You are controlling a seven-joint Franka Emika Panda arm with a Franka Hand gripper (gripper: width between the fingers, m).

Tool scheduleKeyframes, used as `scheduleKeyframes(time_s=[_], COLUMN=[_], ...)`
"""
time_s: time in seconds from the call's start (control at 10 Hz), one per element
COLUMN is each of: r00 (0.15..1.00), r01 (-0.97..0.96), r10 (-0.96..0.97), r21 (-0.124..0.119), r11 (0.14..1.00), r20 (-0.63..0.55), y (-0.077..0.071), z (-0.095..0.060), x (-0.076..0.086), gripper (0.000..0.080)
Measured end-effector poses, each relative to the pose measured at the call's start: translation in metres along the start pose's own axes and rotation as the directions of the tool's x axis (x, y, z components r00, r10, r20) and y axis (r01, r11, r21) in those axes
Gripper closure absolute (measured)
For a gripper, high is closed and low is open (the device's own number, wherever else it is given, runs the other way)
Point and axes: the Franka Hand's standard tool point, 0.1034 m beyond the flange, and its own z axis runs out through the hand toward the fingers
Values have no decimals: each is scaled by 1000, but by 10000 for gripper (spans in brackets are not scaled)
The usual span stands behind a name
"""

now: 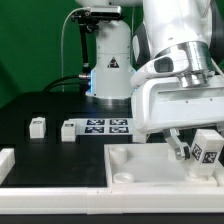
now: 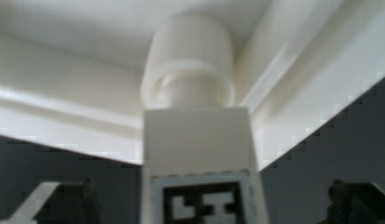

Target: Assemble one leg

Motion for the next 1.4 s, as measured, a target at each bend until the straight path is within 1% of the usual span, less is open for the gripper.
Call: scheduleKeyframes(time_s=[0.1,0.2,0.3,0.4,0.5,0.6,0.7,0.8,1.2,1.3,1.4], r00=[999,986,976,942,910,879,826,811,818,817,817], r01=[-9,-24,-21,-51,-77,-87,-108,-115,-113,-128,-153], r10=[8,17,10,26,41,41,39,37,38,57,89], r21=[12,42,48,65,70,76,91,97,95,84,65], r11=[1000,999,999,997,995,993,990,989,989,988,986], r20=[41,164,219,334,413,475,562,584,574,574,570], y=[-2,-6,-2,-3,-1,4,6,3,4,3,2], z=[2,-2,-9,-12,-17,-22,-27,-23,-21,-21,-21], x=[-4,-3,4,1,4,5,3,6,7,9,13], gripper=[150,150,150,150,150,150,150,150,150,150,150])
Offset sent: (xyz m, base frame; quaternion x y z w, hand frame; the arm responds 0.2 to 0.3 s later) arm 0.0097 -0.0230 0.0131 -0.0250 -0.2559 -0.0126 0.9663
